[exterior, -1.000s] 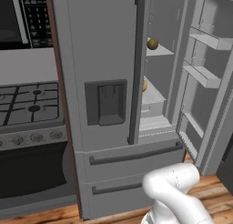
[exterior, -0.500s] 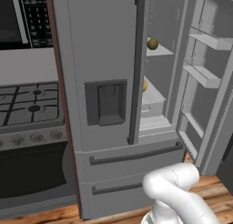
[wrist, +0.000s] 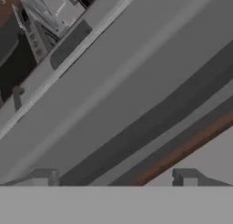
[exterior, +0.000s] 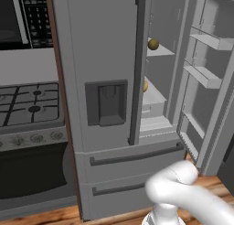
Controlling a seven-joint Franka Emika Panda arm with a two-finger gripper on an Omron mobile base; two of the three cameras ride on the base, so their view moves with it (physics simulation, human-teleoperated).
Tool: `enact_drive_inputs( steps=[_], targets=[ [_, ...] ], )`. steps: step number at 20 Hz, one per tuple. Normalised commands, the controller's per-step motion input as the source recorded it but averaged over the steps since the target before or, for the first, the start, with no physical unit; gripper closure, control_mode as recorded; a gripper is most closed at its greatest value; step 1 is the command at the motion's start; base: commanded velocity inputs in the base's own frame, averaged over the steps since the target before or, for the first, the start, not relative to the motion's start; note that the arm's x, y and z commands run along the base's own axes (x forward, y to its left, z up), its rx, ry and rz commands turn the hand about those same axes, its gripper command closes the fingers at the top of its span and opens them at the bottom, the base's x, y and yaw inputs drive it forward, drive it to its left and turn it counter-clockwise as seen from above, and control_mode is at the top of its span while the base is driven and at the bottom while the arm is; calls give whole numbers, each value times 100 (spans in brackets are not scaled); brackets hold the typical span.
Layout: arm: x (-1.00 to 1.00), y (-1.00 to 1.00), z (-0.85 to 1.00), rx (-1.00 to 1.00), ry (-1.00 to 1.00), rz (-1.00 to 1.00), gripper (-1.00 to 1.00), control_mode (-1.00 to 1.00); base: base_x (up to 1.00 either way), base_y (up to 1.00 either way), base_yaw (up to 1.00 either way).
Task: Place the tupperware on the top shelf of the fridge. Make space for the tupperware among the existing items by rearranging them on the shelves if needed. Close the fridge door when finished.
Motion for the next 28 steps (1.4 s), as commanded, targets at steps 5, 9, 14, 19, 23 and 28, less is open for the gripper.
enact_drive_inputs(
  steps=[5,9,14,19,23,28],
  targets=[
    [87,-86,-25,0,0,17,-100,-100,0,0,0],
    [95,-53,-13,0,1,12,-100,-100,0,0,0],
    [92,11,0,-2,0,8,-100,-100,0,0,0],
    [48,91,-15,-20,-6,21,-100,-100,0,0,0],
    [6,100,-2,-26,-16,31,-100,-100,0,0,0],
    [-3,100,-4,-35,-32,29,-100,-100,0,0,0]
  ],
)
